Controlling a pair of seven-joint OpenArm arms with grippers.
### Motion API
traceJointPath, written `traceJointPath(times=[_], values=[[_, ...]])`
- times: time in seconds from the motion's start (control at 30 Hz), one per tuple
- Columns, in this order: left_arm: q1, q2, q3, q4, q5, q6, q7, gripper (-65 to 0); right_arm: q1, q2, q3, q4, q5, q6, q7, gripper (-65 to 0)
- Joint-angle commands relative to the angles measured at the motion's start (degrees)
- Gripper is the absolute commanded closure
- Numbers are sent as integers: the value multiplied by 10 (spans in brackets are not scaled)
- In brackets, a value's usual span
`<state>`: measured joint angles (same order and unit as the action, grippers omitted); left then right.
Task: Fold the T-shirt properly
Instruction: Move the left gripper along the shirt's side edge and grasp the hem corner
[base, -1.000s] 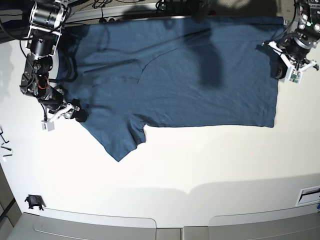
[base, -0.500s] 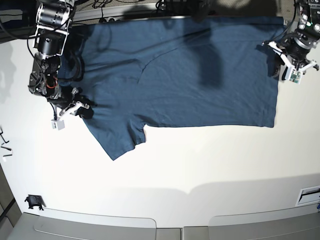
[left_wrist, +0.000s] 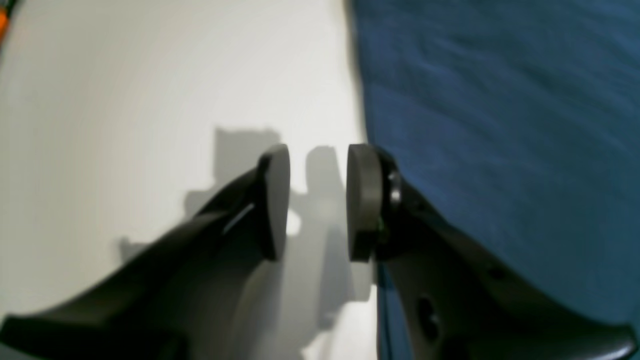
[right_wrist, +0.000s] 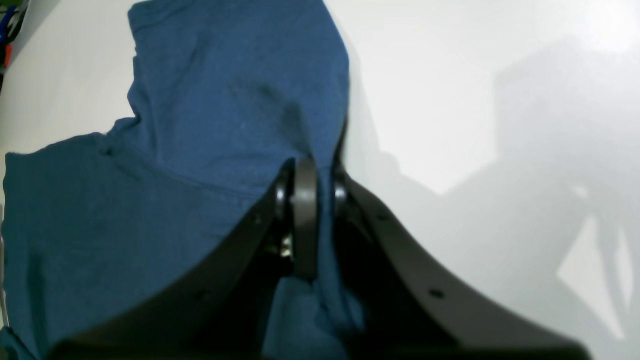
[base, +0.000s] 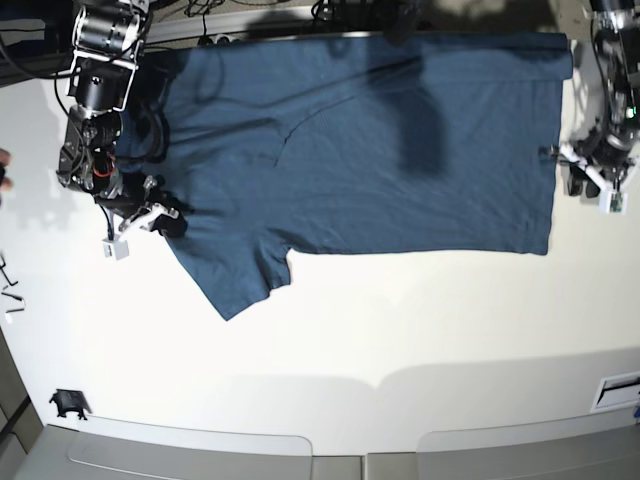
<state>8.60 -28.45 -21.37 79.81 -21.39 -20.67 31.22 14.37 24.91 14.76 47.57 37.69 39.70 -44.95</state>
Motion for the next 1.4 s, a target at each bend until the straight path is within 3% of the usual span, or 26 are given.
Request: traceJointPath(times=[0.0,0.07,0.17,0.23,0.7,1.03,1.27,1.37], values=[[-27,-16,-4,-26,-26,0,-12,-177,10,11,2,6,0,3,-1,0],[-73,-24,-4,-101,-67,-22,-5,-177,10,11,2,6,0,3,-1,0],[-134,-33,-3,-196,-136,-117,35,-204,10,11,2,6,0,3,-1,0],[-167,-35,-3,-244,-175,-148,59,-234,10,11,2,6,0,3,-1,0],[-316,-35,-3,-442,-192,-150,48,-237,10,11,2,6,0,3,-1,0],[-318,-2,-1,-458,-192,-150,78,-237,10,11,2,6,0,3,1,0],[-318,3,55,-458,-192,-150,77,-229,10,11,2,6,0,3,1,0],[-318,3,59,-458,-192,-150,75,-167,10,11,2,6,0,3,1,0]])
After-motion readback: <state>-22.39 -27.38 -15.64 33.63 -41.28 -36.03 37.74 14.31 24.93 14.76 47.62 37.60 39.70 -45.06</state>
